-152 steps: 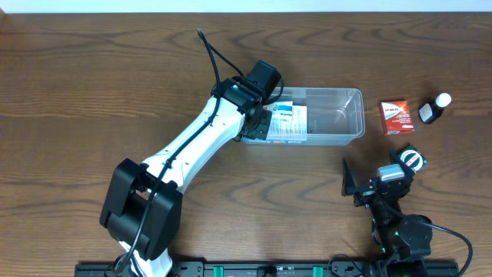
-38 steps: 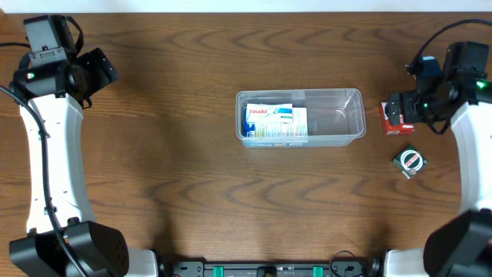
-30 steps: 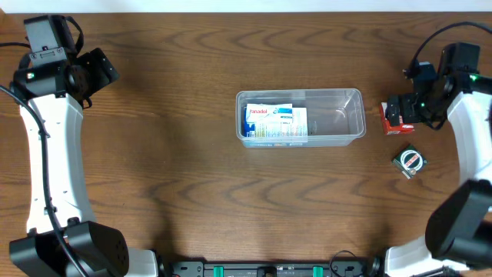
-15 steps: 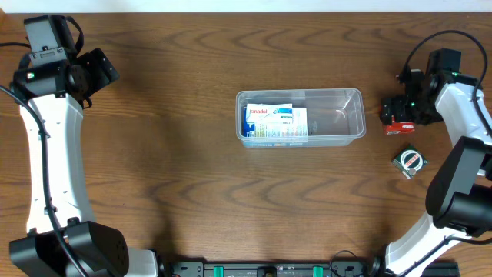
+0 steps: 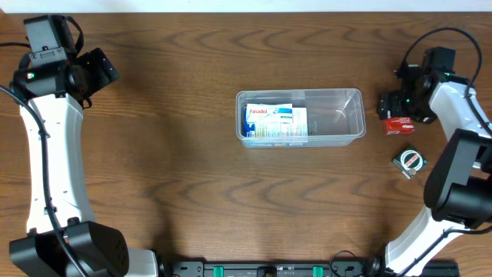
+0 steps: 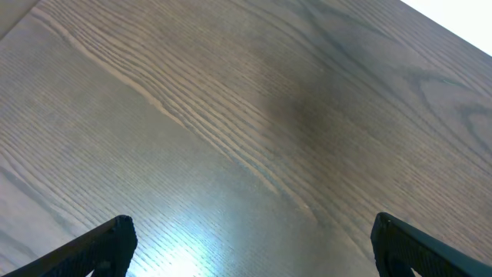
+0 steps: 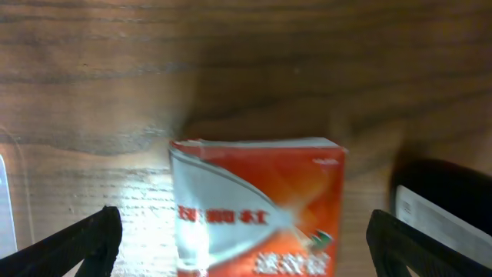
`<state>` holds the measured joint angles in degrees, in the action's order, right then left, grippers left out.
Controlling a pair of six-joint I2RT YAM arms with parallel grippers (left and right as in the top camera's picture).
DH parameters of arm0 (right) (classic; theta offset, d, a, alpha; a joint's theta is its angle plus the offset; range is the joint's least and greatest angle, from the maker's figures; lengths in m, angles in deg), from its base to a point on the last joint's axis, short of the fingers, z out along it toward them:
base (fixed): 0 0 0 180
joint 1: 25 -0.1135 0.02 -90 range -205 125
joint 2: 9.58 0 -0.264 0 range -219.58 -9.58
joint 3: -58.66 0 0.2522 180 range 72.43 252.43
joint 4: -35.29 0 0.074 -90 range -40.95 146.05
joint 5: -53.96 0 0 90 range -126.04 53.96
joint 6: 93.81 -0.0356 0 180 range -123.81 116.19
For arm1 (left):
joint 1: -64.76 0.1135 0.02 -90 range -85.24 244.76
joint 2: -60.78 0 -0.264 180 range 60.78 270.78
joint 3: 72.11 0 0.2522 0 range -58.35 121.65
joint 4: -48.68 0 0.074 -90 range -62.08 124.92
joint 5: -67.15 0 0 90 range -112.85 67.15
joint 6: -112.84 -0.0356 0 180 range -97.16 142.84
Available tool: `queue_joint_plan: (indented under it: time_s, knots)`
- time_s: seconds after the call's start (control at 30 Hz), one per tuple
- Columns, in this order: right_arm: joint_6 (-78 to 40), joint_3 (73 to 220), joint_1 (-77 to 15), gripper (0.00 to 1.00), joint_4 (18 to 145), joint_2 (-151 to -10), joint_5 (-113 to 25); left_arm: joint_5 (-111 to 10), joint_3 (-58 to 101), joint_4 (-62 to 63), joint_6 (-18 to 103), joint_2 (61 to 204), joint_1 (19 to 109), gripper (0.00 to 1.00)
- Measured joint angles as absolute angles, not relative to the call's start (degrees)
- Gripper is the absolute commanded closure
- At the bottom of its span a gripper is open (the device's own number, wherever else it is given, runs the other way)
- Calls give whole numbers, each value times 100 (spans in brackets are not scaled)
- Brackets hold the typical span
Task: Pack container
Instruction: 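Reach the right gripper to the red-and-white medicine box, then grasp the red box's top edge with the right gripper and lift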
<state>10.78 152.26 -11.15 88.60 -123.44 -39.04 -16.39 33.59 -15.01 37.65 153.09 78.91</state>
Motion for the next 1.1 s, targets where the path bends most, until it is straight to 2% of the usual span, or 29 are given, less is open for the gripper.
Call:
queue_joint_plan:
  time_s: [0.67,0.97,1.1]
  knots:
    - [1070,15200,-1227,2,8731,-12523,-3712,-1639,3359,-1501,3765,15309,7891,2]
    - [1035,14832,-1227,10,8491,-12587,-3649,-1641,3359,-1501,3765,15309,7891,2]
    - [1028,14767,-1227,18,8349,-12567,-3725,-1641,3359,-1501,3765,15309,7891,2]
